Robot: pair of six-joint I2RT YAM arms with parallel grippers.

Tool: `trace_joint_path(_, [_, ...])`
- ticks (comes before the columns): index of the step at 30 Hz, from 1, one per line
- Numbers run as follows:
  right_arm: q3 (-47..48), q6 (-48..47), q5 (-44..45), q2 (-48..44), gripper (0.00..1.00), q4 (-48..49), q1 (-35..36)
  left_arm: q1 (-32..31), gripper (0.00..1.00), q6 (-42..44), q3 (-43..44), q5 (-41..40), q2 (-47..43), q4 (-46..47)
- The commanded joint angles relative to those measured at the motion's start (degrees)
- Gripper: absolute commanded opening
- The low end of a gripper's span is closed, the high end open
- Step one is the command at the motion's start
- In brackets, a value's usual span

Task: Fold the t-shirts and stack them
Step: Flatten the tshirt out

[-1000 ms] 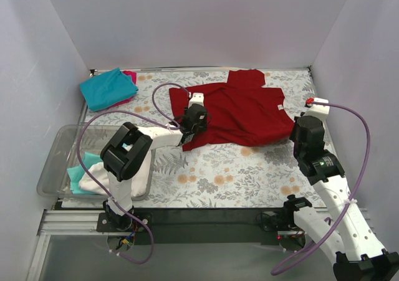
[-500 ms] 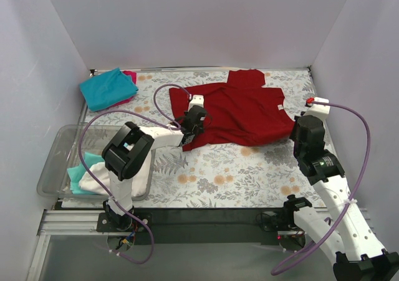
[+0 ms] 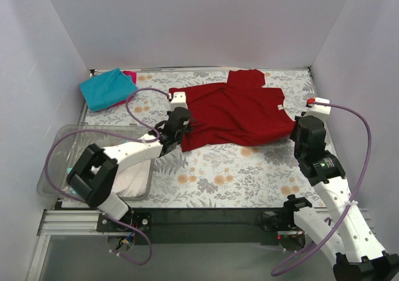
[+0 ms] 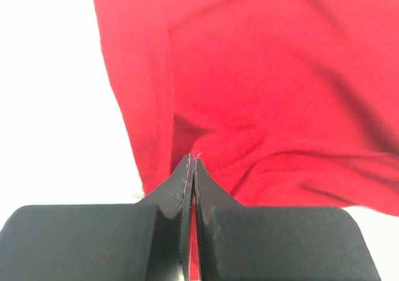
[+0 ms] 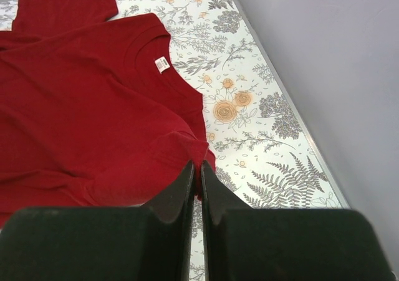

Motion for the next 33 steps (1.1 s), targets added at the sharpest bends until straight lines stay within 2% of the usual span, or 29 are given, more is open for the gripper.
trace_joint_path(1, [0.4,-0.8,0.1,-1.2,0.01,2.9,-0.3,-0.1,0.0,-1.8,-3.5,-3.7,-9.5,-1.0])
trace_joint_path(7, [0.6,-0.8,0.7,-2.4,0.01,2.9,-0.3,-0.1,0.0,-5.0,-7.3,-5.7,-20.2,-8.0])
trace_joint_path(13, [2.6,-1.0,0.8,-6.3,0.01,3.0,-0.3,0.0,0.0,-8.5,-10.8,-13.0,-33.3,-14.9])
trace_joint_path(14, [3.3,-1.1,0.6,-6.7,0.01,3.1,-0.3,0.1,0.0,-8.8,-10.9,-13.6,-37.2,-15.1])
trace_joint_path(20, [10.5,-3.6,-2.1,-9.3,0.01,3.2,-0.3,0.3,0.0,-5.4,-9.0,-14.1,-47.7,-14.4])
trace_joint_path(29, [26.9,-7.4,-10.3,-7.0,0.01,2.2,-0.3,0.3,0.0,1.1,2.7,-8.1,-49.4,-13.3])
trace_joint_path(33, [26.8,-7.0,-9.4,-7.7,0.01,0.2,-0.3,0.3,0.0,1.3,0.3,-6.0,-50.8,-13.5])
